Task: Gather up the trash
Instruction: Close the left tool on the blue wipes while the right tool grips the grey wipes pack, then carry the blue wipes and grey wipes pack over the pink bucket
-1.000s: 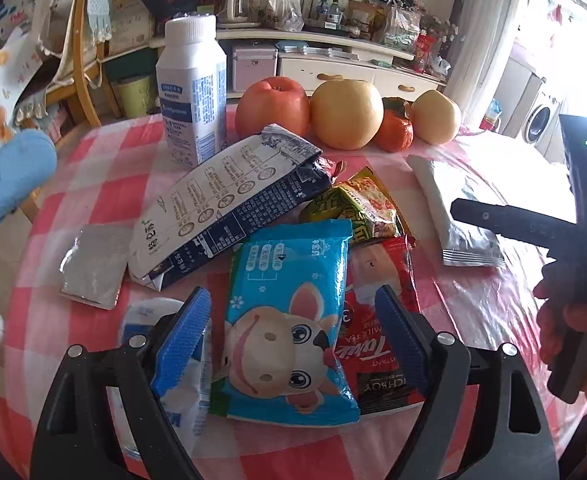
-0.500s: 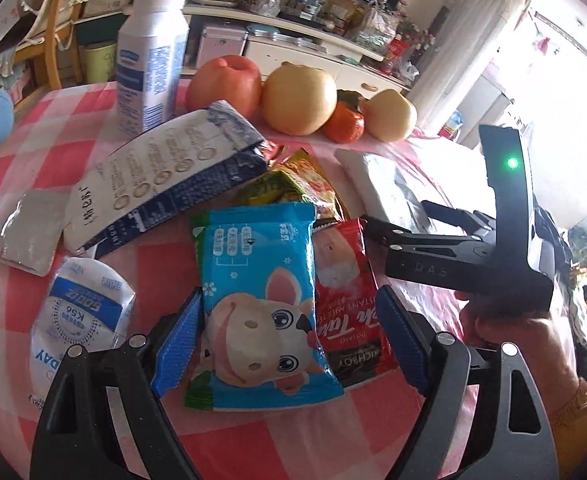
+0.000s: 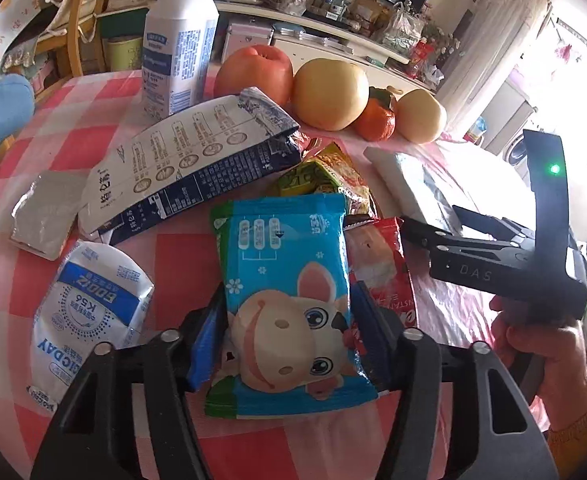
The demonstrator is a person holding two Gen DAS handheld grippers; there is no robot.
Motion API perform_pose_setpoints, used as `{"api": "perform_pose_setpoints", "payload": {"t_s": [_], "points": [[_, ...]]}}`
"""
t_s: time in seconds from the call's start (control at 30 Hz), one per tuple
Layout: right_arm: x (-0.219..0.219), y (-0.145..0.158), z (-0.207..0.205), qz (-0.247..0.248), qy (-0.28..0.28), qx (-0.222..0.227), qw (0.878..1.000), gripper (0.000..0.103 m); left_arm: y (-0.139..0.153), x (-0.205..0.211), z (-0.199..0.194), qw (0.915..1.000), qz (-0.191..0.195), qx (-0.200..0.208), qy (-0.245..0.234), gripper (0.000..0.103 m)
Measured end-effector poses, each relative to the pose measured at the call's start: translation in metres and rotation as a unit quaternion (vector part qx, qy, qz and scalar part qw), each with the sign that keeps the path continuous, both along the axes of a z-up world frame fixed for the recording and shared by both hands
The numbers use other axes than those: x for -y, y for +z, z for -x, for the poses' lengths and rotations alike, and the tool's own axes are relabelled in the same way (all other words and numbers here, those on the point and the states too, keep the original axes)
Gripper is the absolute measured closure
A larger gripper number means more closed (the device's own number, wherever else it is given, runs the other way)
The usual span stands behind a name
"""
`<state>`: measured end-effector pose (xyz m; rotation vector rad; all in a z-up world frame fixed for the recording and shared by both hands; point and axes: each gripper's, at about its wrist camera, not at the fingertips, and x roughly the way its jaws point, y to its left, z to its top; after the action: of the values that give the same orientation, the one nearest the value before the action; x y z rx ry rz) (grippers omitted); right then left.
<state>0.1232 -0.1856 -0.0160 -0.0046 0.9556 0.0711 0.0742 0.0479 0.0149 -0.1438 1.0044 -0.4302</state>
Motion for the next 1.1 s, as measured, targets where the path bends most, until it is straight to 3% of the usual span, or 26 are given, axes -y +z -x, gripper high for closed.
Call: {"api": "perform_pose_setpoints", "payload": {"t_s": [0.13, 0.5, 0.87, 1.1], "points": [[-0.001, 0.002, 0.003, 0.000, 0.005, 0.004, 1.000, 0.020, 0.000, -0.003, 0.002, 0.9999, 0.009, -0.001, 0.007, 0.052], [0.000, 0.011, 0.020, -0.019, 0.007, 0.027, 0.999, 0.032, 0.001, -0.016, 0.008, 0.9995, 0.023, -0.003, 0.022, 0.059], [-0.001, 0.028, 0.045, -0.044, -0.001, 0.057, 0.997, 0.033, 0.014, -0.034, 0.026, 0.9984, 0.049, 0.012, 0.026, 0.060], [0.003, 0.039, 0.062, -0.084, -0.012, 0.070, 0.994, 0.033, 0.025, -0.043, 0.038, 0.9974, 0.060, 0.029, 0.028, 0.060]]}}
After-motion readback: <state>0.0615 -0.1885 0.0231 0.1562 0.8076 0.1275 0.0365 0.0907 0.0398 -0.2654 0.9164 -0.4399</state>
